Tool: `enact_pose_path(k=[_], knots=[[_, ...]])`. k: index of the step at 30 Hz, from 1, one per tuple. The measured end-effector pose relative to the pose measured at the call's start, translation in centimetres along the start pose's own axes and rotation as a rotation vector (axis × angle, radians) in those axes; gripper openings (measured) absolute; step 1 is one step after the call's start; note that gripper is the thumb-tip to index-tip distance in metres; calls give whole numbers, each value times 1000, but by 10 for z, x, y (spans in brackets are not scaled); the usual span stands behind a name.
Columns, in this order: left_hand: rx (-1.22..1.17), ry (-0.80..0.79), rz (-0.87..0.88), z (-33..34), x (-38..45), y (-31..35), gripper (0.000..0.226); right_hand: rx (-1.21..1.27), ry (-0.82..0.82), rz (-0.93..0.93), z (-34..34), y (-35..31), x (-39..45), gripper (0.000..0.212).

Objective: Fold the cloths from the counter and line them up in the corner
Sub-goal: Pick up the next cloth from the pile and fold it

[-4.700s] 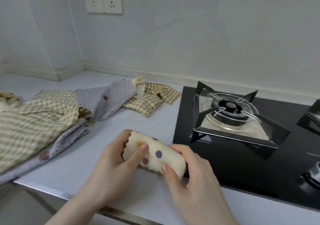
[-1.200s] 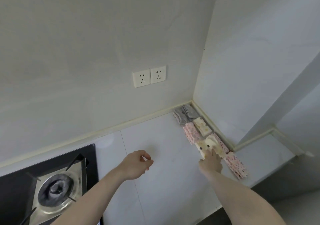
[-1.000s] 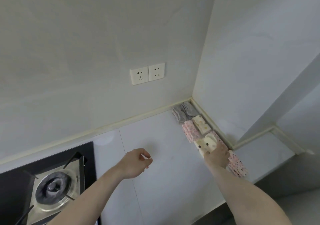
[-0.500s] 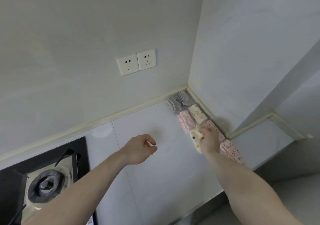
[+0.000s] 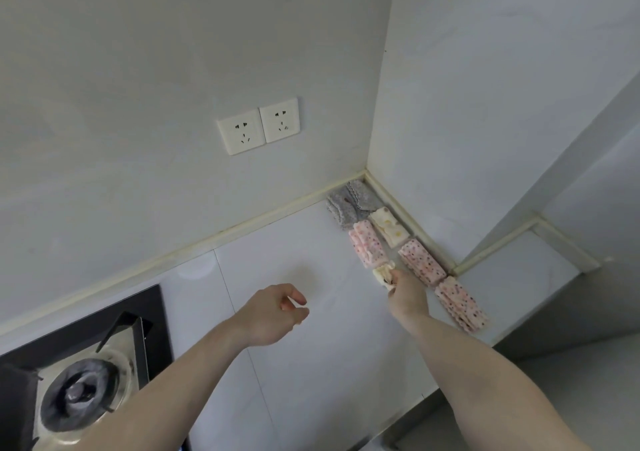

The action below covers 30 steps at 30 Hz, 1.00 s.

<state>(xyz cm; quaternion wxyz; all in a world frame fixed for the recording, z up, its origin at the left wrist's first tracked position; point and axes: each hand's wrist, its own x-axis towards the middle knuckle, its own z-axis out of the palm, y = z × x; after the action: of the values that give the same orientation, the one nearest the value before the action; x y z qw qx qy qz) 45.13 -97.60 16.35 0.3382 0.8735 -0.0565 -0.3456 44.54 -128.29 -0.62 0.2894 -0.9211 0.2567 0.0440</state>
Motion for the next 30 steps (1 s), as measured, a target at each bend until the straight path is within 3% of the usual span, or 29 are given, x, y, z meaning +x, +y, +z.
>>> enact_pose_path(k=[4, 6, 9, 12, 15, 18, 20, 24, 30], knots=[[-8, 11, 0, -4, 1, -2, 17, 577, -53, 271, -27, -4, 15, 15], [-18, 11, -8, -5, 2, -4, 17, 649, -88, 332, -35, 4, 26, 15], [-9, -9, -21, -3, 1, -6, 18, 461, -113, 312, -35, 21, 36, 24], [4, -29, -18, 1, 1, -5, 20, 272, 72, 214, -34, 22, 33, 32], [9, -30, -16, 2, 1, -3, 20, -33, 285, -161, -30, 16, 19, 37], [3, -23, -12, -1, 2, -2, 19, -306, 160, -404, -13, 12, -3, 32], [9, -17, -9, -3, 2, -3, 19, -371, 21, -381, -1, 16, -14, 42], [14, -9, -12, -6, -1, -6, 20, -383, -57, -327, 1, 20, -8, 56], [-19, 28, 5, -4, -19, -15, 19, -228, 21, -309, -8, -20, -11, 38]])
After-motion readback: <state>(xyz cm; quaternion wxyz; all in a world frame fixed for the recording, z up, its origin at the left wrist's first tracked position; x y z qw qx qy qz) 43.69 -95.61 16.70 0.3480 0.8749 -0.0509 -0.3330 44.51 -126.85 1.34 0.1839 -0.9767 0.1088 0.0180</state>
